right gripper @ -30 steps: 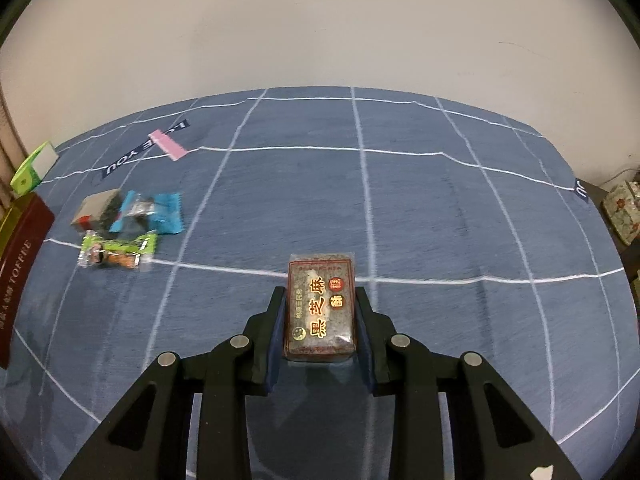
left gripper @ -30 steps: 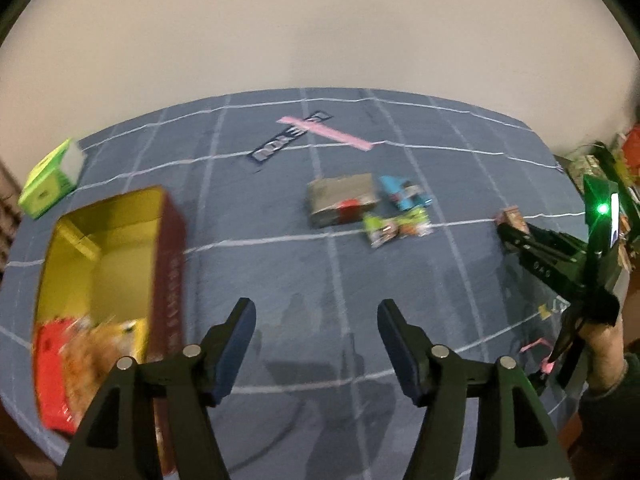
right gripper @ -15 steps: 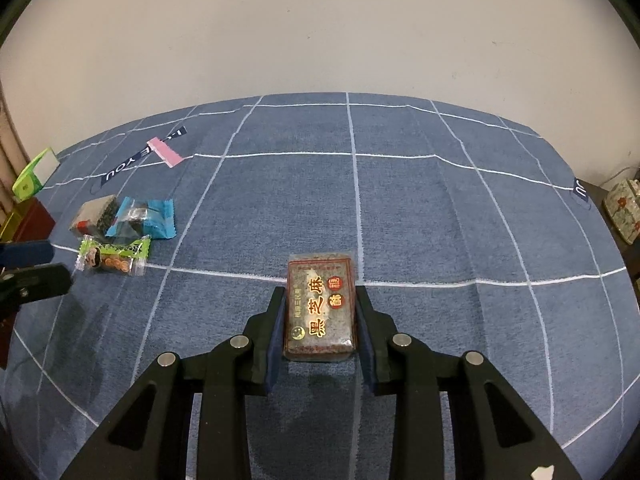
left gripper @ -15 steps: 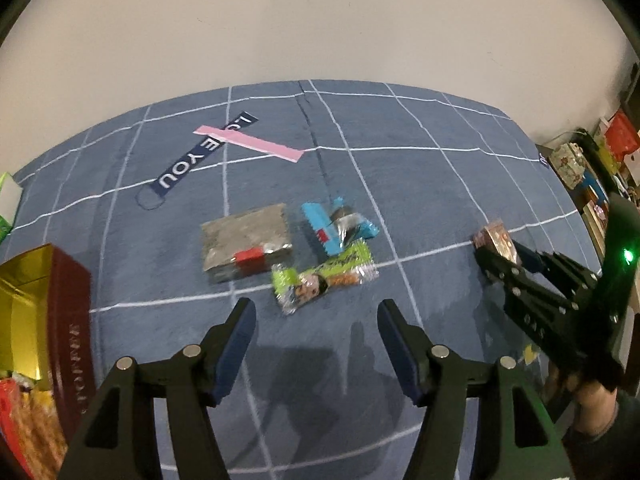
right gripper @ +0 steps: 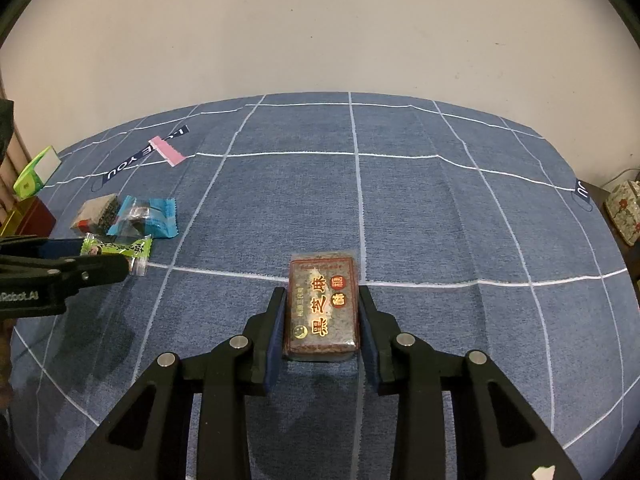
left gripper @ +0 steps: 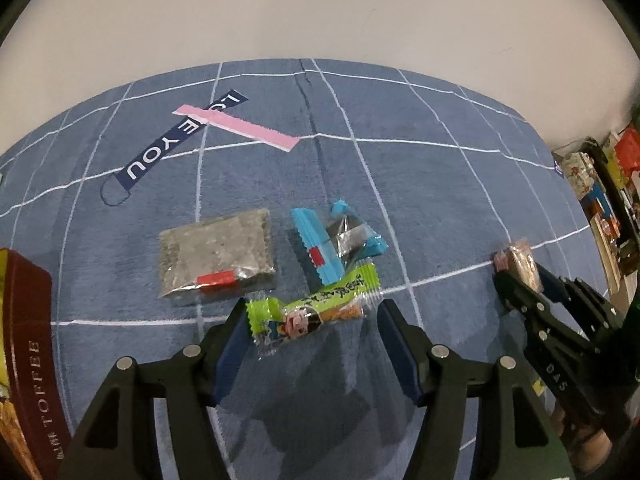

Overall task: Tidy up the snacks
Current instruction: 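Grasp the green candy stick with the left tool while the right tool holds the brown box, then carry the green candy stick with the left tool over the gold tin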

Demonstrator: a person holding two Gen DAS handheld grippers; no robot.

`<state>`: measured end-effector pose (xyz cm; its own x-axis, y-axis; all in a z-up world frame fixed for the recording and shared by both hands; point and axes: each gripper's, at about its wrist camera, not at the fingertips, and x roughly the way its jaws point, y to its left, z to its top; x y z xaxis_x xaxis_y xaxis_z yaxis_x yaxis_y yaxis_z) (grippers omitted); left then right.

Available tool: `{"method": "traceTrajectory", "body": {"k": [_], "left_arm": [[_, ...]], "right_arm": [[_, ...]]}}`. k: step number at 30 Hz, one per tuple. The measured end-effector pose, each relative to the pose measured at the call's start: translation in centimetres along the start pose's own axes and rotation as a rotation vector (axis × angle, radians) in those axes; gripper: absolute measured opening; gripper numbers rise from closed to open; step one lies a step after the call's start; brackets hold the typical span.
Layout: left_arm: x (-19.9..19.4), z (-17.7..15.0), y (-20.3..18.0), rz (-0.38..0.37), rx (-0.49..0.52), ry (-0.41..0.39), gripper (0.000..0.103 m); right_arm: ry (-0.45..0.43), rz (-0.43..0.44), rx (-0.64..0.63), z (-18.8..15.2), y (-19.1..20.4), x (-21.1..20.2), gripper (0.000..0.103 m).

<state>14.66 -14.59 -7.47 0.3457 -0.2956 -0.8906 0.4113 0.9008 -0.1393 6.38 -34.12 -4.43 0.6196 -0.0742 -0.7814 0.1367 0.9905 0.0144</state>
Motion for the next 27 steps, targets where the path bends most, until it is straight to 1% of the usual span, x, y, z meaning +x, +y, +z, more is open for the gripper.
{"method": "traceTrajectory", "body": {"k": [3, 5, 6, 8, 10, 12, 15, 21, 27], "left_arm": [[0.2, 0.1, 0.0, 0.012, -0.007, -0.005, 0.065], [0.3, 0.2, -0.1, 0.023, 0.006, -0.006, 0.064], [0.6, 0.3, -0.3, 0.027, 0.013, -0.007, 0.062], [0.6, 0.2, -0.6, 0.075, 0.043, -0.010, 0.054], [0.5, 0.1, -0.8, 0.076, 0.062, -0.013, 0.052], [0.3, 0.0, -0.9, 0.069, 0.064, -0.015, 0.046], [0.0, 0.0, -0.8, 0.070, 0.068, -0.017, 0.040], [-0.7, -0.7, -0.8, 0.069, 0.076, -0.019, 0.037], [-2.0, -1.4, -0.9, 0.062, 0.076, -0.030, 0.036]], "right_arm": [[0.000, 0.001, 0.002, 0.0, 0.0, 0.0, 0.033], [0.000, 0.002, 0.003, 0.0, 0.0, 0.0, 0.033], [0.000, 0.002, 0.004, 0.0, 0.0, 0.0, 0.033], [0.000, 0.003, 0.004, 0.0, 0.0, 0.0, 0.033], [0.000, 0.002, 0.003, 0.0, 0.0, 0.0, 0.033], [0.000, 0.002, 0.003, 0.0, 0.0, 0.0, 0.033], [0.000, 0.001, 0.003, 0.0, 0.0, 0.0, 0.033], [0.000, 0.001, 0.003, 0.0, 0.0, 0.0, 0.033], [0.000, 0.001, 0.003, 0.0, 0.0, 0.0, 0.033]]}}
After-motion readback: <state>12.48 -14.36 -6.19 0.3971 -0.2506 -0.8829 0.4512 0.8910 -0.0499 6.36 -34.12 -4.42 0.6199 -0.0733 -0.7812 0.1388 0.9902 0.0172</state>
